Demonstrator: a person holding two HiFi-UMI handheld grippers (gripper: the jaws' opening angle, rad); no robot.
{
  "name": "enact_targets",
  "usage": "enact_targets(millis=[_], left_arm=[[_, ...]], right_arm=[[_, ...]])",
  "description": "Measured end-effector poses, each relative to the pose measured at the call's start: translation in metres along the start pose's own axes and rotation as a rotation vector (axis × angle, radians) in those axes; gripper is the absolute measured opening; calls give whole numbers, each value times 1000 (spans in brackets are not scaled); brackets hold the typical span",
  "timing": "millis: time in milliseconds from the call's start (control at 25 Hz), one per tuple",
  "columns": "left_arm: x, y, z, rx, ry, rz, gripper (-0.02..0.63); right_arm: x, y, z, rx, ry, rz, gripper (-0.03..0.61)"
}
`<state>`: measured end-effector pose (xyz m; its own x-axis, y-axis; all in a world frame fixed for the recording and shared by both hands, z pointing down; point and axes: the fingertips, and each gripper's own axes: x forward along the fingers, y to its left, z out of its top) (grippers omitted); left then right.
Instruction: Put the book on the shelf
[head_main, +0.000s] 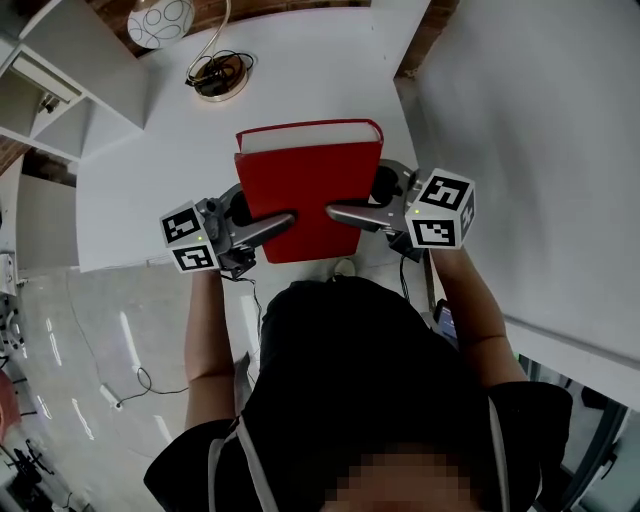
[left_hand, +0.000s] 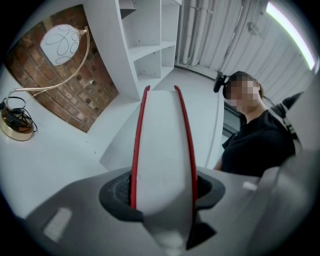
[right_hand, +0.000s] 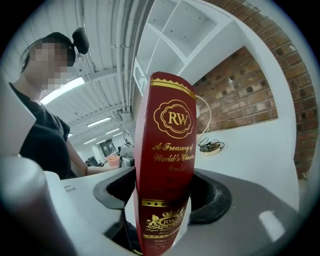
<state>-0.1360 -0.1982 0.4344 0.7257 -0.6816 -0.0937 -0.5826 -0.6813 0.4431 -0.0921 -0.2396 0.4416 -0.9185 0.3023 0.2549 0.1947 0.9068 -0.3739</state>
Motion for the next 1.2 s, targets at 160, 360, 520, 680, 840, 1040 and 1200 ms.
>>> enact_targets(millis=[160, 360, 520, 680, 840, 1040, 1200], left_arm=[[1, -3, -2, 9, -17, 14, 233], [-3, -1, -6, 20, -56, 71, 236], [-7, 3, -14, 2, -86, 125, 251], [-8, 10, -16, 28, -142, 215, 280], [-10, 19, -10, 76, -197, 313, 312], [-19, 32, -1, 99, -215, 385, 338], [-30, 47, 12, 123, -244, 470, 353]], right_arm=[[-2, 2, -1, -17, 20, 40, 307], [1, 2, -3, -38, 33, 79, 294], [3, 3, -7, -38, 52, 107, 280], [0, -1, -8, -47, 51, 100, 275], [-2, -7, -4, -31, 24, 65, 272], [3, -11, 8, -43, -28, 2, 264], [12, -20, 20, 2, -69, -52, 259]])
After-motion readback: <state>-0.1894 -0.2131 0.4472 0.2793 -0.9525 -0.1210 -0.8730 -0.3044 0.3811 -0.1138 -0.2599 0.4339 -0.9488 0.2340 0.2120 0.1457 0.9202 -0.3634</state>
